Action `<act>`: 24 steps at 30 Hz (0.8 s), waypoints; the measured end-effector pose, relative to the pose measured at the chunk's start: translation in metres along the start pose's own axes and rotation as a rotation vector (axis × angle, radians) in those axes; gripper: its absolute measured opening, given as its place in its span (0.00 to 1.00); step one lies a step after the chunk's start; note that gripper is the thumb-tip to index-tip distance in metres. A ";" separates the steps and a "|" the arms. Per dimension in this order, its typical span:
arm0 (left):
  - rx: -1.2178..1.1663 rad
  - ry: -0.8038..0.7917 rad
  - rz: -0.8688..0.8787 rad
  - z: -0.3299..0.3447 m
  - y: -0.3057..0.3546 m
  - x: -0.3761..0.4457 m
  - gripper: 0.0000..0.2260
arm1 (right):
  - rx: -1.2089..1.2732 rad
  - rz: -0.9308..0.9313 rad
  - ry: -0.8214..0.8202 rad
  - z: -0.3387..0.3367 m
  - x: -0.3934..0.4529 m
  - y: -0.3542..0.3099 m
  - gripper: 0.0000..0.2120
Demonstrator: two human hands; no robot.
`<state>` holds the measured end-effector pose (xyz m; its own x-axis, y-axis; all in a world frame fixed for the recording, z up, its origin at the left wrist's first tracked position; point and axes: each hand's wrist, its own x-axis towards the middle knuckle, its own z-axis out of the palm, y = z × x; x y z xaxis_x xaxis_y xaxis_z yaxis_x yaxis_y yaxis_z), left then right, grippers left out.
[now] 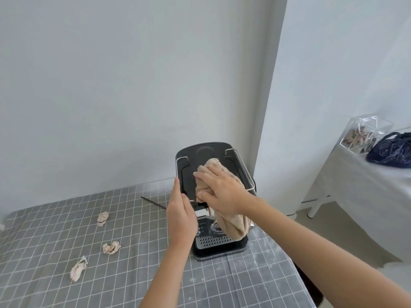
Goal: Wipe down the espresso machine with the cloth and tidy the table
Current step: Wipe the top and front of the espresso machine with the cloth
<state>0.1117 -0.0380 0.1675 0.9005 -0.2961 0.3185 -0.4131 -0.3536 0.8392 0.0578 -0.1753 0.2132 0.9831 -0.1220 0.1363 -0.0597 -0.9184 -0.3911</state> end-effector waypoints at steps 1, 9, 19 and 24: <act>0.003 -0.002 -0.002 0.001 0.000 0.000 0.21 | -0.018 0.093 -0.047 -0.003 0.007 0.006 0.30; -0.048 -0.196 -0.171 -0.009 0.025 0.033 0.23 | -0.074 0.470 0.121 0.022 0.044 -0.016 0.28; 0.299 -0.236 -0.128 0.006 0.013 0.057 0.28 | 0.035 -0.270 0.534 0.046 -0.074 -0.005 0.13; 0.367 -0.244 -0.147 0.004 0.015 0.057 0.27 | 0.017 -0.250 0.451 0.035 -0.094 0.032 0.15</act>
<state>0.1560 -0.0642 0.1966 0.9130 -0.4038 0.0580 -0.3438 -0.6851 0.6422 -0.0302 -0.1798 0.1560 0.7943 -0.0529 0.6052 0.1742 -0.9346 -0.3102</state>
